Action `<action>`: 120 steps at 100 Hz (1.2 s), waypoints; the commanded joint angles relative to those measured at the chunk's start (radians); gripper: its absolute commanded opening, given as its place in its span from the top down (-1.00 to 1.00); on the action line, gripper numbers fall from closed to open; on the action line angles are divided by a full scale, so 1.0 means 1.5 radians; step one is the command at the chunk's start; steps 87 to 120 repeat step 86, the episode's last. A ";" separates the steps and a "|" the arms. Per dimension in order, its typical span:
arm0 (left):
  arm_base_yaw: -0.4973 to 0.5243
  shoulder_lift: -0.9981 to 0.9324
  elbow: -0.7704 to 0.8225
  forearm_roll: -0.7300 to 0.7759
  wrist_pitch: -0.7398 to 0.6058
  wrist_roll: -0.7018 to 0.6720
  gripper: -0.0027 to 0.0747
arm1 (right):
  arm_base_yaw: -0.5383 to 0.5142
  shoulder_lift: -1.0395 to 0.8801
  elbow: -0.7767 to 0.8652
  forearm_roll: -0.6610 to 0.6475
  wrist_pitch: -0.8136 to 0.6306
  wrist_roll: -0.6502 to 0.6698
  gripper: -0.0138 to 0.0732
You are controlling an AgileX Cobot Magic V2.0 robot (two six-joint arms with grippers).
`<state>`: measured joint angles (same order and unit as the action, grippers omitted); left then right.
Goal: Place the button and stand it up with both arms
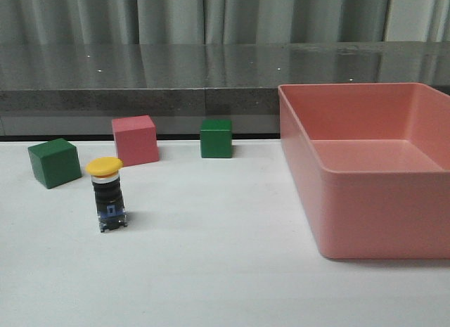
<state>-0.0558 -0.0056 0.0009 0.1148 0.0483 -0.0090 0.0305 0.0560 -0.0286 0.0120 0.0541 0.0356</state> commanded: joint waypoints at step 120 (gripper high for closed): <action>0.004 -0.021 0.019 0.001 -0.055 -0.006 0.98 | -0.003 -0.058 0.028 -0.012 -0.036 0.048 0.82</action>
